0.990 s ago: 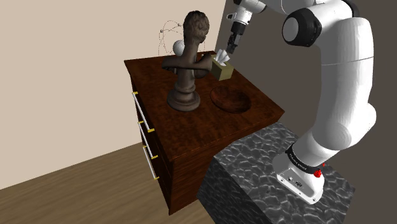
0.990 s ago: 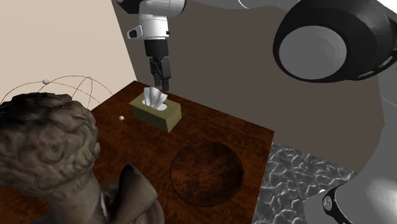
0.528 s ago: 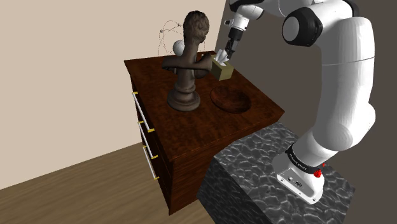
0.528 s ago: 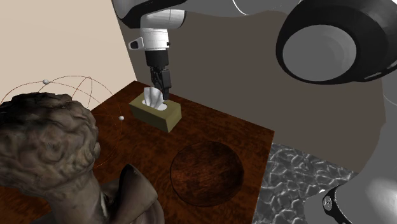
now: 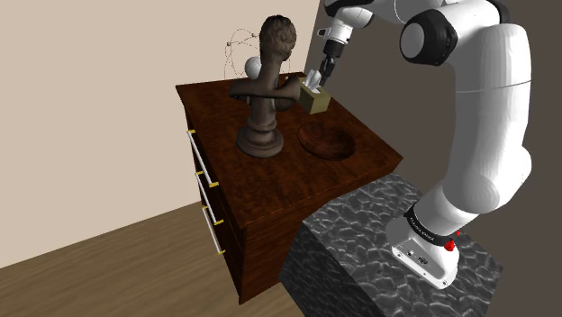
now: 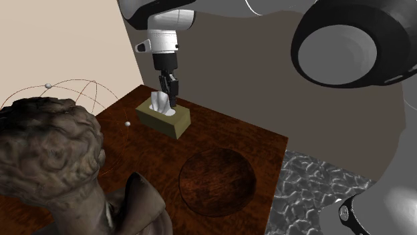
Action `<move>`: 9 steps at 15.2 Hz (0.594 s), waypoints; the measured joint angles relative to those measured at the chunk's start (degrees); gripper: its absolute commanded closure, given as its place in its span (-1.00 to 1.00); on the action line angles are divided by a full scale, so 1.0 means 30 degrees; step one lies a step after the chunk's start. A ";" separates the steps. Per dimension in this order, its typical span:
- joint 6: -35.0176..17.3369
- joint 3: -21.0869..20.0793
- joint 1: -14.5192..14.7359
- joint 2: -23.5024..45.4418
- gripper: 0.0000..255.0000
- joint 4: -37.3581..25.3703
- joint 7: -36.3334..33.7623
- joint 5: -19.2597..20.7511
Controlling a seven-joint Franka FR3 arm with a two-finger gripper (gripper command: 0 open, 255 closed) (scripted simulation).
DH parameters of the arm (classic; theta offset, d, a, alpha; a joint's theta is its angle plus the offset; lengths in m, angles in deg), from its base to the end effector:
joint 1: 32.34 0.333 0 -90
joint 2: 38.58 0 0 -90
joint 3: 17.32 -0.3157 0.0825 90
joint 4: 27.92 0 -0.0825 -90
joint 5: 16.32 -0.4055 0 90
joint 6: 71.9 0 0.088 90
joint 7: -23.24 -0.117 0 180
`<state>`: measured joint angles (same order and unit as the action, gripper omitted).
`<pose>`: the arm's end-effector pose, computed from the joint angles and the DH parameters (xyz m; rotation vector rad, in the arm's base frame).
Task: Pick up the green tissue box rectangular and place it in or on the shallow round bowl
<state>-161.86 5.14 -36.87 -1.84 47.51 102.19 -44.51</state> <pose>0.6715 -0.2186 0.3443 -2.4794 -1.1271 0.0088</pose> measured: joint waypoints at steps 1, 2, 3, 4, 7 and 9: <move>-0.0087 0.0000 0.0021 -0.0025 1.00 0.0047 -0.0007 0.0001; -0.0228 0.0009 0.0032 -0.0065 1.00 0.0088 -0.0005 0.0002; -0.0284 0.0009 0.0037 -0.0071 1.00 0.0098 -0.0007 0.0002; -0.0313 0.0011 0.0041 -0.0080 1.00 0.0118 -0.0008 0.0006; -0.0318 0.0001 0.0040 -0.0043 1.00 0.0067 -0.0030 -0.0001; -0.0221 0.0009 0.0009 -0.0031 1.00 -0.0040 -0.0043 0.0006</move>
<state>-162.52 5.16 -36.84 -1.94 47.38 102.06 -44.49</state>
